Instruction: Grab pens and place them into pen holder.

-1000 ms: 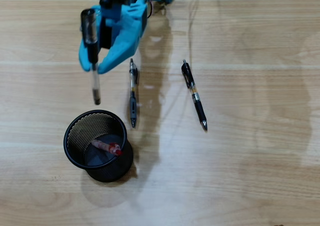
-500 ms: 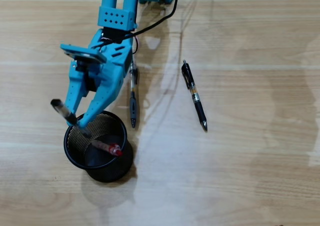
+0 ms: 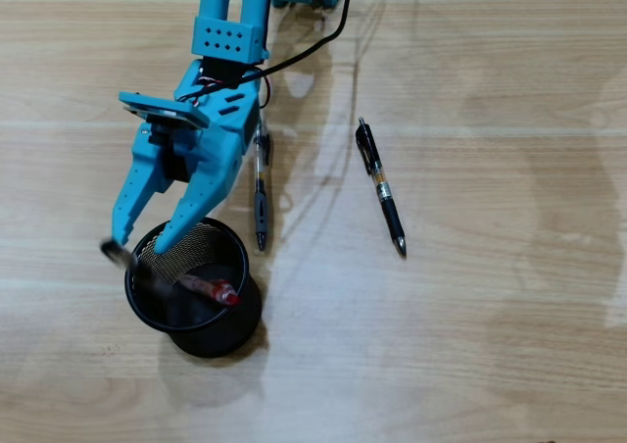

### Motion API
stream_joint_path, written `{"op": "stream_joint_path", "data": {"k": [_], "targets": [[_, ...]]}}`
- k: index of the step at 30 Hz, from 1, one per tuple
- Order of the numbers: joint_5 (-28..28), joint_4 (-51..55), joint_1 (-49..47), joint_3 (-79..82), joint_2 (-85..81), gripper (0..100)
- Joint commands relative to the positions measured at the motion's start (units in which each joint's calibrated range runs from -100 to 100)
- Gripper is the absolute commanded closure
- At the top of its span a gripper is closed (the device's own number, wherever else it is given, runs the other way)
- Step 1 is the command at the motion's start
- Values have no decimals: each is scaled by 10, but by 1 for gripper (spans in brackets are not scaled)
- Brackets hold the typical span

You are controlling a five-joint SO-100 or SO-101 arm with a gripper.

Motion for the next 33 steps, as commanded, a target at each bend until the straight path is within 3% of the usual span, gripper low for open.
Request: {"op": "stream_joint_path", "data": {"k": [1,6,11,14,25,33], "targets": [[-2,-4,-6,-20,-44,86],[2,-4,-6,44,-104,86],[3,-1,-6,190,-233,98],[4,48,-4,274,-325,97],[76,527,-7,324,-631,98],[90,758,-35,323,-758,98]]}}
